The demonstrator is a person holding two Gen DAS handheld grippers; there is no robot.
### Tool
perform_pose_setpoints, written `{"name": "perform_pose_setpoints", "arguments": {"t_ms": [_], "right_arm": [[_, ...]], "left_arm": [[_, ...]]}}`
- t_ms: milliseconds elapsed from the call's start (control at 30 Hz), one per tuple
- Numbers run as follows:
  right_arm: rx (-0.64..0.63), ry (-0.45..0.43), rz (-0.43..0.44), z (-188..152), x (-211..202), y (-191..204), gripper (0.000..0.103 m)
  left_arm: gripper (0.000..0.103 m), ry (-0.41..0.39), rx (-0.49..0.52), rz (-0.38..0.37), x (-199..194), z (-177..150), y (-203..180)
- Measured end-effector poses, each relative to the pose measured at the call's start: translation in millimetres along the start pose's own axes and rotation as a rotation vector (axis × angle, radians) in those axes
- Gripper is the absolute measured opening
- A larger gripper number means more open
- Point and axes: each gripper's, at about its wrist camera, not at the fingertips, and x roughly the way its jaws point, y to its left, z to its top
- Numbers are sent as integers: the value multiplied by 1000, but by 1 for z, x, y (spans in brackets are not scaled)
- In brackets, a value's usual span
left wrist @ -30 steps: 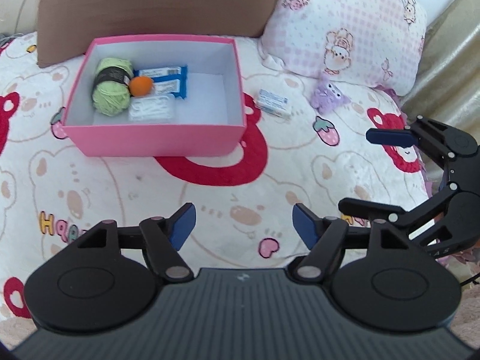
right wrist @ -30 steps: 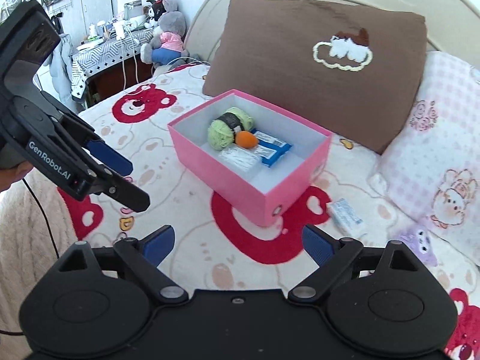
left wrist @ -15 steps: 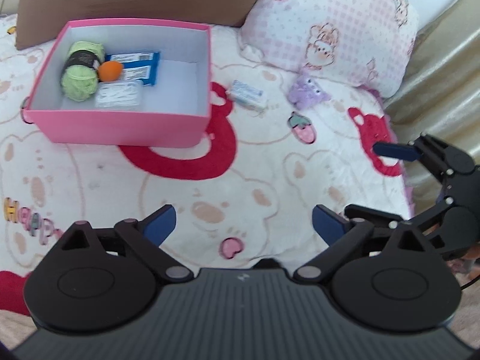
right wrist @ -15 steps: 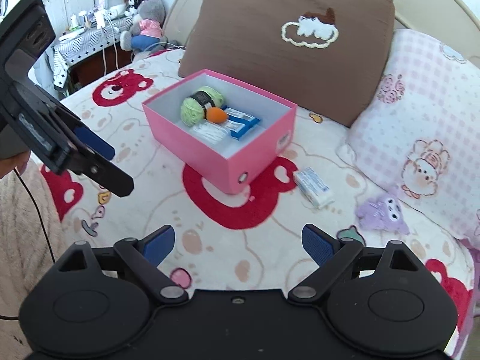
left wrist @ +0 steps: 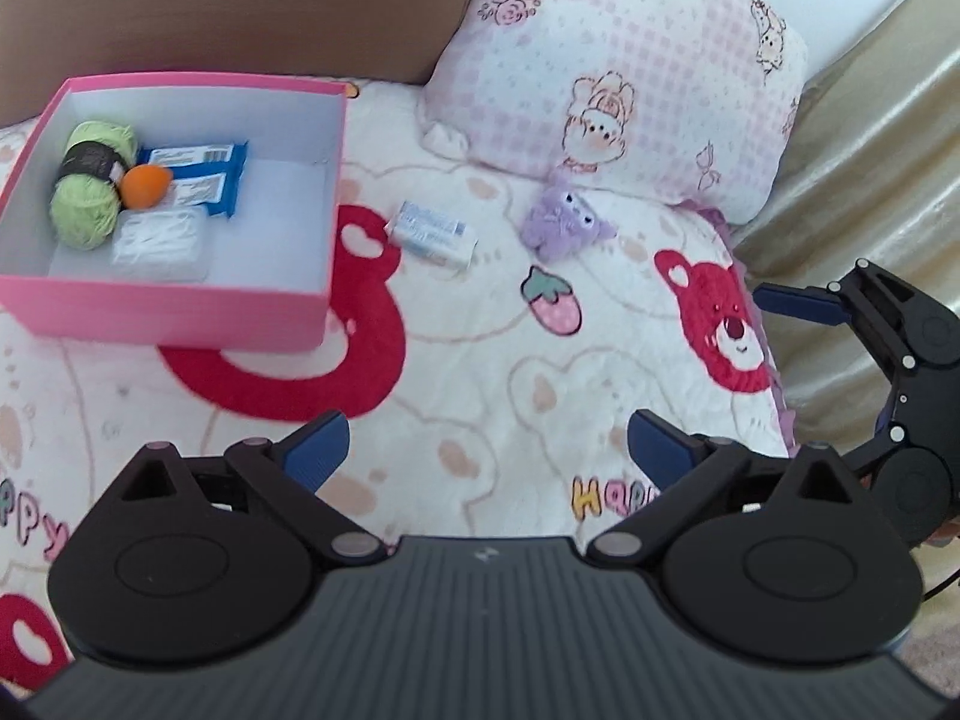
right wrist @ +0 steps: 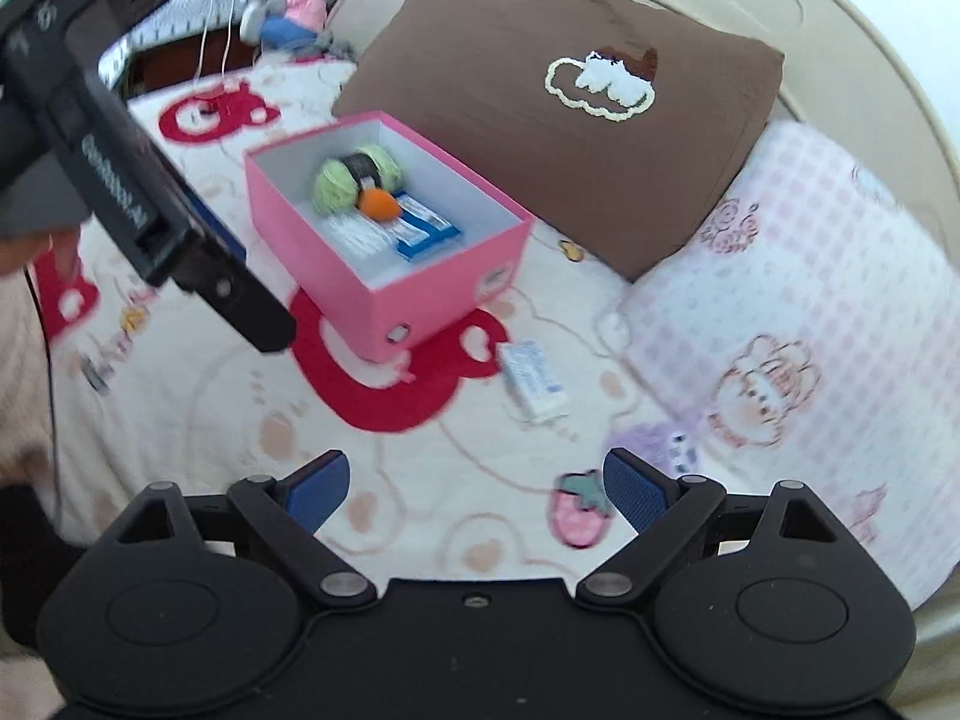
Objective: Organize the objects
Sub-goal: 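Move the left tool over to the purple plush toy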
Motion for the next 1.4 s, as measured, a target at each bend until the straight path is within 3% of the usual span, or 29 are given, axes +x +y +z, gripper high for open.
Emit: {"name": "perform_pose_setpoints", "arguments": {"t_ms": [133,333,433,767,900,1133,1400], "right_arm": [[-57,-18,-27,0,7,-16,94],[-116,-52,-20,-5,34,-40,94],[-59,-43,-19,-9,46,-50,94],[-5,-39,-16,-31,88,-66,94],[18,-19,-33,-37,107,-82,94],[54,33,-63,-48,124,-106,94],[106,42,-66,-49,162,-123,94]], "left_arm": [[99,-2,7,-32,16,10,-6],[97,-25,11,-21,48,22,-14],[95,-39,25,15,66,23,-15],[95,-34,15,-38,118,30,-21],[83,-49,23,-2,135,37,-23],[82,-34,6,-37,161,49,-24],[78,-78,-32,-59,196,59,-30]]}}
